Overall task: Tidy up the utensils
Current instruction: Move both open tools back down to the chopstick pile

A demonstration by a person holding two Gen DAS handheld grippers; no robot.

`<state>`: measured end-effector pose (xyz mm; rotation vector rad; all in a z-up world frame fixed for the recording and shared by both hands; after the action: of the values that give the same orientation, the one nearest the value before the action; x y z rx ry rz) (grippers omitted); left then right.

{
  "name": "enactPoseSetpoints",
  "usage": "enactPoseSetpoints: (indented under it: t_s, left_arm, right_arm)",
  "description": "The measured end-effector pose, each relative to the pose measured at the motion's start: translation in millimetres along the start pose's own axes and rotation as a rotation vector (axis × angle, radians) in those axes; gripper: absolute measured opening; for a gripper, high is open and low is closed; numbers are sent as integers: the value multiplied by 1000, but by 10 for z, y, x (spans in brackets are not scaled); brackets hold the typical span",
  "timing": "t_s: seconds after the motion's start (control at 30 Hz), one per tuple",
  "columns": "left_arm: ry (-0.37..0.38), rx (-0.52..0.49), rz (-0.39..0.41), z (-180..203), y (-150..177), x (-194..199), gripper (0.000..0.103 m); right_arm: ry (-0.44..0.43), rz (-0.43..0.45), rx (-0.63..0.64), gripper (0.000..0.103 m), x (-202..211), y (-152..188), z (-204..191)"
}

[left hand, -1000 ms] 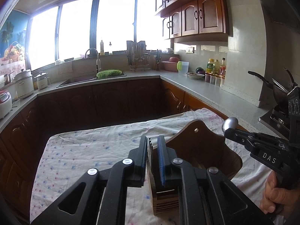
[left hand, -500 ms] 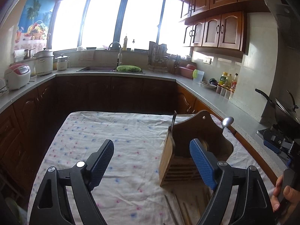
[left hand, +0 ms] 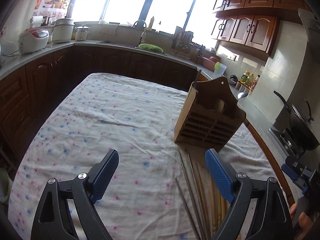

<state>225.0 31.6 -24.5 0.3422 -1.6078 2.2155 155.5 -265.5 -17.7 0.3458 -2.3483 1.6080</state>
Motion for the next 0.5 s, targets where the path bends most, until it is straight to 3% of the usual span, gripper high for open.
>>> enactPoseSetpoints:
  t_s: [0.5]
  left_arm:
    - [-23,7,-93,-40,271,-75,88]
  right_arm:
    - [35,-81,65,97,36,438,-70]
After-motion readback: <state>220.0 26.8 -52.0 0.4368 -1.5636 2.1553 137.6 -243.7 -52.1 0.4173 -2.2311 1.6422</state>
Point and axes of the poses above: each gripper's, at about its wrist camera, not at the fingertips, and x roughly against the way its jaws point, z to its right, y to its underside, the point moved 8 cm from there along -x, roughly the way its jaws point, and after that the axes turned 10 degrees about z, right-handed, at the moved point
